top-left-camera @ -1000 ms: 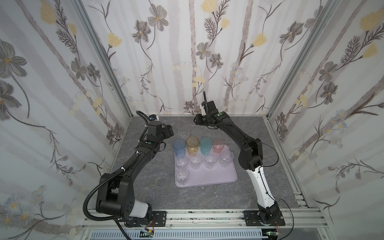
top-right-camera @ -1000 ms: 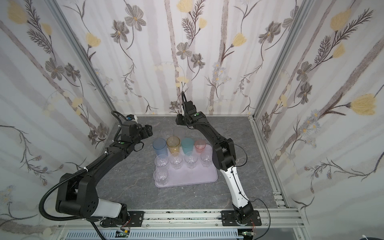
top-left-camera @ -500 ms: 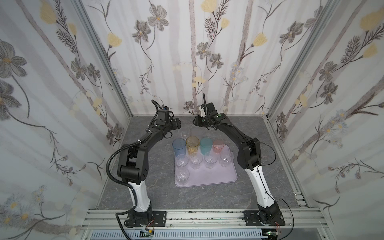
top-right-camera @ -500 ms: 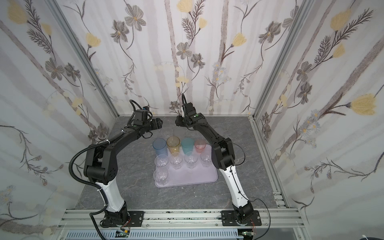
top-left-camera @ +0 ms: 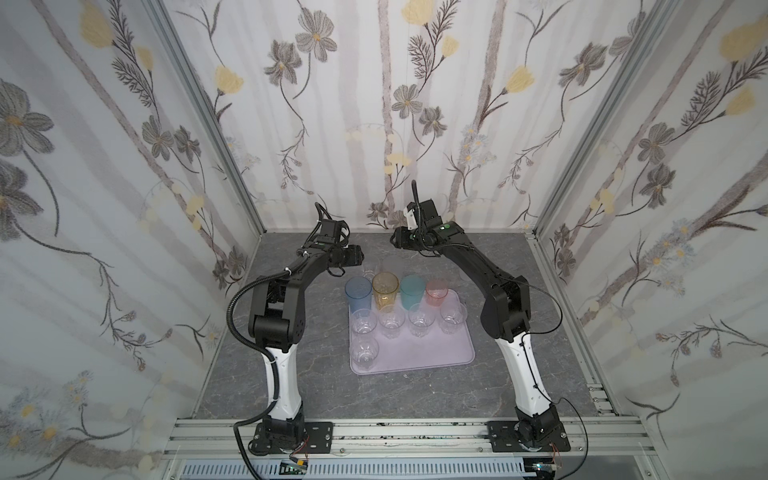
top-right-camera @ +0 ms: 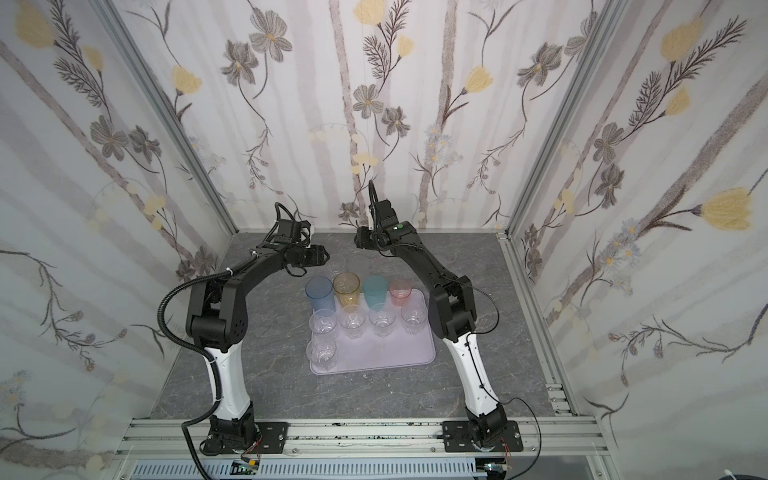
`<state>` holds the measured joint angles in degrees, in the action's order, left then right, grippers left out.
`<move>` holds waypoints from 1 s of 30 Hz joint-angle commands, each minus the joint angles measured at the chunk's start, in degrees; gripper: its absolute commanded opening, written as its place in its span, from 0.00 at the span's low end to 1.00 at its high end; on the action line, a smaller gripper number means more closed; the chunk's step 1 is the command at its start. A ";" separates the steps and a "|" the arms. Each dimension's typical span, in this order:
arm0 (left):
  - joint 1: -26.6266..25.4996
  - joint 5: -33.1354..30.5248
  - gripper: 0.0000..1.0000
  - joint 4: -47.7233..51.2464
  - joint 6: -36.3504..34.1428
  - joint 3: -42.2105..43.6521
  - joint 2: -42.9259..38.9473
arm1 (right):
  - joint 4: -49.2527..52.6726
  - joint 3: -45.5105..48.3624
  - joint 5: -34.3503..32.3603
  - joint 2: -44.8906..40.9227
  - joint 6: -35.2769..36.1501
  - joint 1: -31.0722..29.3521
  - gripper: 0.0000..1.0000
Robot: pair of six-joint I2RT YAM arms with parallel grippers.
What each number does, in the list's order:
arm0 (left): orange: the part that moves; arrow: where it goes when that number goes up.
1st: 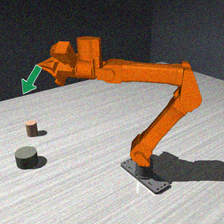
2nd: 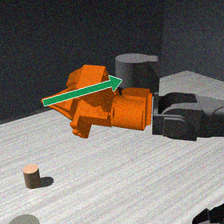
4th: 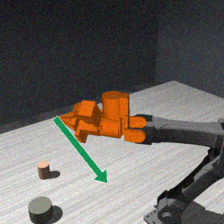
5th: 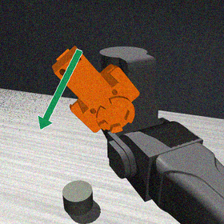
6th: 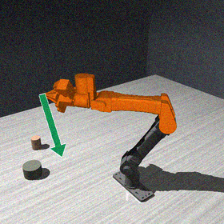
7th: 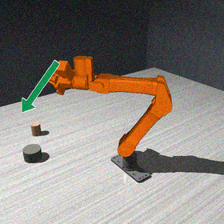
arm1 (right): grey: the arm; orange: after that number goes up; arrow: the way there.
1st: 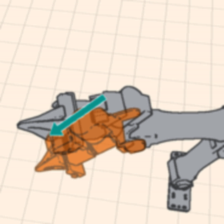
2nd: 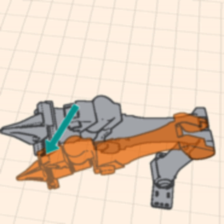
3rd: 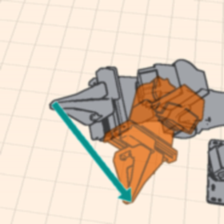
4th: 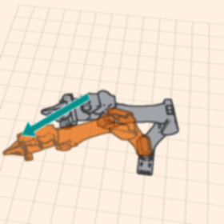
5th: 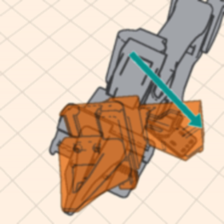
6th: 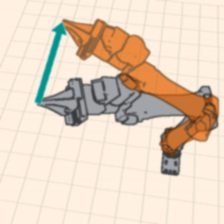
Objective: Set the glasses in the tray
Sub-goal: 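Grasp a clear glass with the left gripper while the right gripper hovers beside it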
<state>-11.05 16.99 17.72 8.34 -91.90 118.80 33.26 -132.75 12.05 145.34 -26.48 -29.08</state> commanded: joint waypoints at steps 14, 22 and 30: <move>-0.46 -1.88 0.49 1.45 -0.13 -4.76 6.05 | 0.04 0.46 -0.37 -0.58 0.81 0.17 0.54; -0.42 -3.69 0.37 1.53 -0.16 -5.75 6.03 | 1.14 0.46 -0.25 -0.58 0.82 0.43 0.54; -0.38 -4.70 0.24 1.62 -0.26 -5.88 6.09 | 1.55 0.47 -0.08 -0.86 0.82 0.61 0.55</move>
<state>-11.55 13.47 19.11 8.19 -97.27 124.81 35.57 -132.42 12.03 145.32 -26.28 -28.45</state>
